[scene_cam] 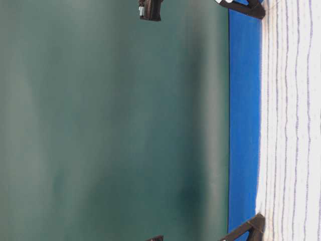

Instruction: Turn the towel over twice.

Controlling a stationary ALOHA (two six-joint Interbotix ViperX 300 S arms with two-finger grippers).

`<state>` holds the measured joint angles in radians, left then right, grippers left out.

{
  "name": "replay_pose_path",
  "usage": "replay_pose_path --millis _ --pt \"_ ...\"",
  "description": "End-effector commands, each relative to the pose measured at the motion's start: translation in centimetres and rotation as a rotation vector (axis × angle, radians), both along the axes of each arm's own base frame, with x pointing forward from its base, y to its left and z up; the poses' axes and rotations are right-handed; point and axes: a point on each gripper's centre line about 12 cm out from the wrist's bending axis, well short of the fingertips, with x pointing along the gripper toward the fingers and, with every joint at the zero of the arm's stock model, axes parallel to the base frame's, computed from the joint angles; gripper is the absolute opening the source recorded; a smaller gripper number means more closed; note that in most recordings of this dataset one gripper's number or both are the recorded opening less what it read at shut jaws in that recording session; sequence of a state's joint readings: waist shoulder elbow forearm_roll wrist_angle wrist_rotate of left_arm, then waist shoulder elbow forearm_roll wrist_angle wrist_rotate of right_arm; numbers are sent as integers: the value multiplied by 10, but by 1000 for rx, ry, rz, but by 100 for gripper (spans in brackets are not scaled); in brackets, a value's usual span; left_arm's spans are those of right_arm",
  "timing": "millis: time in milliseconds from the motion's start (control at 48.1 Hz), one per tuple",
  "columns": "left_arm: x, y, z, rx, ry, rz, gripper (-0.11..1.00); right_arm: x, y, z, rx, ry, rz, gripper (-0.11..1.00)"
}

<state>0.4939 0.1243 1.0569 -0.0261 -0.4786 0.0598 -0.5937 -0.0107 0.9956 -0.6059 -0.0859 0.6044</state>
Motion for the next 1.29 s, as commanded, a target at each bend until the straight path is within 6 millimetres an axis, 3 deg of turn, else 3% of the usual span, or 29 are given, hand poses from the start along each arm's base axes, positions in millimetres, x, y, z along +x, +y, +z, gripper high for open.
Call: replay_pose_path --millis 0,250,520,749,895,1103,1269 --pt "-2 1 7 6 -6 4 2 2 -6 7 -16 -16 -13 4" --pt "-3 17 58 106 -78 13 2 -1 -32 47 -99 -108 -86 4" --pt "-8 42 139 252 -153 38 2 -8 -54 122 -267 -170 -150 4" --pt "-13 42 213 349 -285 55 2 -22 -53 197 -410 -257 -203 4" --pt "-23 34 247 387 -337 56 2 -33 -43 234 -470 -335 -219 4" --pt "-30 21 264 410 -380 34 2 -40 -24 264 -510 -398 -205 4" --pt "-28 18 264 411 -383 21 2 -39 -17 267 -510 -382 -190 4"
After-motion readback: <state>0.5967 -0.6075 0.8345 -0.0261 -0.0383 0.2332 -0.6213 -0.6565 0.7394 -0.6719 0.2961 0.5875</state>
